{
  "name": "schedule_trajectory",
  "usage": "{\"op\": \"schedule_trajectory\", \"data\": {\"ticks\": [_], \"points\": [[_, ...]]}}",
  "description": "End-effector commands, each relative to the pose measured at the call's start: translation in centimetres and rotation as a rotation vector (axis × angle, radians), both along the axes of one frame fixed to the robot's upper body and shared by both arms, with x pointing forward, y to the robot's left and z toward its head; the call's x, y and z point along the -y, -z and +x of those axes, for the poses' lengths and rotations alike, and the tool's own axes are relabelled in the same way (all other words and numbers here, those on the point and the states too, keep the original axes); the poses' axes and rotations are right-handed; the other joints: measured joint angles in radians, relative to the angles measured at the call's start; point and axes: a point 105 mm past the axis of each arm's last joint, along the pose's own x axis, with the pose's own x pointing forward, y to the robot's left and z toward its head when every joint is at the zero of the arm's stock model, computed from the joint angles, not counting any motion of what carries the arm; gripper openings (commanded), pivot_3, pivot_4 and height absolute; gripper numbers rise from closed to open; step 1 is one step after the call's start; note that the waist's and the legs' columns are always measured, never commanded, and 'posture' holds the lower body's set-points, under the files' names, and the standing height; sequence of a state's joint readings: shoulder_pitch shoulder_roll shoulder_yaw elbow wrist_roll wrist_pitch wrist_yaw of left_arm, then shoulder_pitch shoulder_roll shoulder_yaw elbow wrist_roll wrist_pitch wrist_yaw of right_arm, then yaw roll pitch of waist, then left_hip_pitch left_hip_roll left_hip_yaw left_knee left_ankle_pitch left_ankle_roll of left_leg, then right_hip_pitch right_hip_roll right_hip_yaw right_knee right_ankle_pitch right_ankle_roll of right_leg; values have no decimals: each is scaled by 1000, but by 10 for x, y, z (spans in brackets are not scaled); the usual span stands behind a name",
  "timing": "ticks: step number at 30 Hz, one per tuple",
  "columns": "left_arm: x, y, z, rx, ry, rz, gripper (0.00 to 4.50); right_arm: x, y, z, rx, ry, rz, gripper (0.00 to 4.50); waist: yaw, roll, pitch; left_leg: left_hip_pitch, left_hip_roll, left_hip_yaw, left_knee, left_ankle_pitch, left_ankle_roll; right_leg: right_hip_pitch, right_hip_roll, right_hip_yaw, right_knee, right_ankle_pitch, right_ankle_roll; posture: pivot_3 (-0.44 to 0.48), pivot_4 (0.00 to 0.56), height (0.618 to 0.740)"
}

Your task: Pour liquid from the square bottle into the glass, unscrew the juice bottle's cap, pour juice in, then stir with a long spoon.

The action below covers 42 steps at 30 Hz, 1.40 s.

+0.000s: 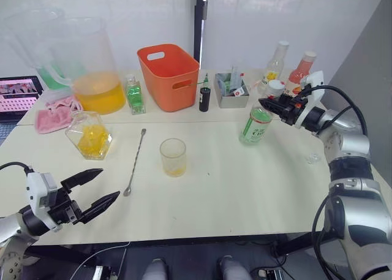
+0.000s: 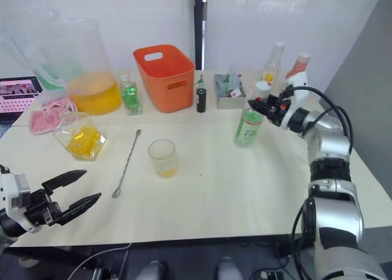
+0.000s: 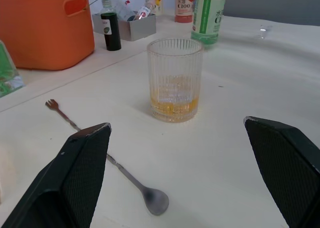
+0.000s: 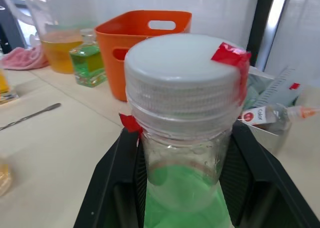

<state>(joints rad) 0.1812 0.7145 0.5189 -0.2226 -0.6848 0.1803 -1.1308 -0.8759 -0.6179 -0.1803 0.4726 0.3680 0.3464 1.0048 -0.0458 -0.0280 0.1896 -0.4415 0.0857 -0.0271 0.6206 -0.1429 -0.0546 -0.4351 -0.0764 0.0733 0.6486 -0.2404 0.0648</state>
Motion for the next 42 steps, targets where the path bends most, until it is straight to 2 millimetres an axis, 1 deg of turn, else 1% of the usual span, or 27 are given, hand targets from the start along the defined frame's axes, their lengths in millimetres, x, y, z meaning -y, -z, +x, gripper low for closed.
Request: {"op": "schedule_trajectory", "data": {"ticks": [1,2,4,6,8,11,13,16,22,24,27,32,37,39,42], "points": [[7,-6,9,22,55,19,4500,-40,-28,-45,82,-202,-26,1397,3,0,0,0,0,0,-1,0,0,-1,0,0,0,0,0,0,150,703],[8,-6,12,26,61,20,4500,-46,-27,-54,76,-229,-33,1397,3,1,0,0,0,0,-1,0,0,-1,0,0,0,0,0,0,150,703],[15,-2,16,11,101,20,4500,-67,-23,-75,55,-308,-35,1397,0,1,0,0,0,0,-1,0,0,-2,0,0,0,0,1,0,150,703],[19,-1,21,3,131,19,4500,-86,-17,-90,41,-356,-55,1397,1,1,0,0,0,0,-2,0,0,-2,0,0,0,0,1,0,150,703],[21,-1,24,1,143,16,4500,-95,-15,-95,40,-357,-63,1397,1,1,0,0,0,0,-2,0,0,-2,0,0,0,0,0,0,150,703],[25,-1,28,2,177,22,4500,-121,-12,-109,34,-415,-44,1397,3,0,0,0,0,0,-2,0,0,-1,0,0,0,0,0,0,150,703],[26,-2,30,4,185,19,4500,-130,-11,-115,29,-437,-38,1397,3,0,0,0,0,0,-2,0,0,-2,0,0,0,0,0,0,150,703],[28,-2,30,4,201,23,4500,-148,-3,-122,31,-463,-70,1397,4,0,0,0,0,0,-2,0,0,-1,0,0,0,0,0,0,150,703],[28,1,27,0,209,31,4500,-170,11,-130,8,-511,-90,1397,3,0,0,-1,0,0,-2,0,0,-2,0,0,0,0,0,0,150,703],[28,1,27,0,208,32,4500,-173,13,-131,3,-516,-92,1397,3,0,0,-1,0,0,-2,0,0,-2,0,0,0,0,0,0,150,703],[28,-5,28,12,192,-8,4500,-180,22,-128,-4,-505,-121,1397,4,0,0,-1,0,0,-2,0,0,-1,0,0,0,0,0,0,150,703],[28,-3,25,6,204,15,4500,-185,30,-123,-4,-475,-140,1397,4,0,-1,-1,0,0,-2,0,0,-1,0,0,0,0,0,0,150,703],[27,-2,25,4,203,22,4500,-181,34,-121,-25,-456,-125,1397,3,-1,-1,0,1,0,-2,0,0,-1,1,0,0,0,0,0,150,703],[27,-2,25,3,204,23,4500,-179,34,-123,-31,-461,-122,2421,3,-1,-1,0,1,0,-2,0,0,-1,1,0,0,0,0,0,150,703],[28,-1,26,4,208,26,4500,-177,33,-126,-38,-480,-120,3468,4,-1,-1,0,1,0,-2,0,0,-1,0,0,0,0,0,0,150,703]]}}
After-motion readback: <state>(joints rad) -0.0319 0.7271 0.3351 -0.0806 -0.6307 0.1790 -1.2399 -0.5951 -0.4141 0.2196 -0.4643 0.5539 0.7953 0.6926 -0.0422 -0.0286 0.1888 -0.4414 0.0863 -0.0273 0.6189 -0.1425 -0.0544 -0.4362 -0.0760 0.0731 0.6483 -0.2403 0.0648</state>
